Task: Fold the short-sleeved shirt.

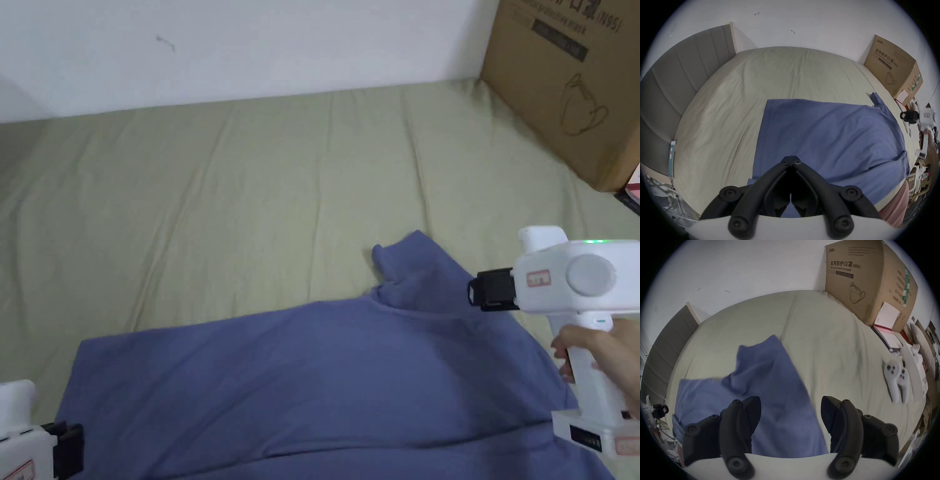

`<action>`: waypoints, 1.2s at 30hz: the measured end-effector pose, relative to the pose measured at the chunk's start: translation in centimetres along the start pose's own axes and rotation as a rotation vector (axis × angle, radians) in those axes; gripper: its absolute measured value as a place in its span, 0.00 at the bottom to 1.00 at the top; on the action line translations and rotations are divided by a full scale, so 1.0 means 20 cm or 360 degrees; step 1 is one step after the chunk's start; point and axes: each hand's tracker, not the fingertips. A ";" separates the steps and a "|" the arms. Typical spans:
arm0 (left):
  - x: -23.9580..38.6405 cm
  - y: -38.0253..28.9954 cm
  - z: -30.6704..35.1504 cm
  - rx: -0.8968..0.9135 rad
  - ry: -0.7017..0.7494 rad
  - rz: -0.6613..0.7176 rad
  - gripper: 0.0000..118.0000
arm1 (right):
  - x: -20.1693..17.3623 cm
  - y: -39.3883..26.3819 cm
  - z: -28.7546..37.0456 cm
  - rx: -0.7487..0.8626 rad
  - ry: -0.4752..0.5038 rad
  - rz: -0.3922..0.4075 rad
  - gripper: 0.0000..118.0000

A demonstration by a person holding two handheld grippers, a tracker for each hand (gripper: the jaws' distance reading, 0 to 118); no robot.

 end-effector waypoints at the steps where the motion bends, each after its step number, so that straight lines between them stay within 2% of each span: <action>1: 0.00 0.01 -0.02 -0.0002 0.0002 -0.0002 0.00 | 0.01 0.05 -0.06 -0.0018 -0.0022 0.0005 0.68; 2: 0.01 0.03 -0.03 -0.0005 0.0004 -0.0003 0.00 | 0.01 0.09 -0.11 -0.0046 -0.0059 0.0002 0.68; 6: 0.02 0.05 -0.08 -0.0021 0.0003 -0.0003 0.00 | 0.03 0.13 -0.30 -0.0122 -0.0042 -0.0006 0.68; 8: 0.02 0.05 -0.10 -0.0039 0.0007 0.0000 0.00 | 0.03 0.10 -0.36 -0.0236 -0.0032 -0.0002 0.64; 10: 0.03 0.04 -0.11 -0.0054 0.0002 0.0007 0.00 | 0.02 0.07 -0.41 -0.0272 -0.0064 0.0040 0.45; 11: 0.03 0.04 -0.11 -0.0061 0.0000 0.0005 0.00 | 0.01 0.05 -0.40 -0.0252 -0.0062 0.0074 0.33; 12: 0.03 0.04 -0.11 -0.0066 -0.0001 -0.0001 0.00 | 0.00 0.04 -0.38 -0.0195 -0.0136 0.0120 0.18; 13: 0.03 0.03 -0.11 -0.0074 0.0005 -0.0009 0.00 | -0.01 0.05 -0.37 -0.0180 -0.0133 0.0118 0.03; 15: 0.03 0.03 -0.11 -0.0080 0.0007 -0.0015 0.00 | 0.01 0.07 -0.35 -0.0189 -0.0078 0.0047 0.01; 19: 0.00 0.02 -0.12 -0.0080 0.0009 0.0009 0.00 | 0.01 0.08 -0.32 -0.0184 -0.0086 0.0094 0.01; 28: -0.10 0.19 -0.25 -0.0089 -0.0020 0.0041 0.00 | 0.02 0.10 -0.27 -0.0143 -0.0066 0.0078 0.01; 29: -0.12 0.24 -0.29 -0.0093 -0.0024 0.0064 0.08 | 0.02 0.10 -0.27 -0.0144 -0.0066 0.0076 0.01; 30: -0.14 0.29 -0.33 -0.0102 -0.0015 0.0088 0.25 | 0.02 0.09 -0.27 -0.0143 -0.0067 0.0076 0.01; 32: -0.17 0.39 -0.44 -0.0116 0.0054 0.0078 0.69 | 0.01 0.09 -0.28 -0.0143 -0.0071 0.0084 0.01; 33: -0.17 0.44 -0.49 -0.0124 0.0089 0.0062 0.76 | 0.01 0.09 -0.28 -0.0143 -0.0072 0.0090 0.01; 36: -0.20 0.56 -0.65 -0.0192 0.0117 0.0046 0.78 | 0.02 0.09 -0.28 -0.0147 -0.0067 0.0079 0.01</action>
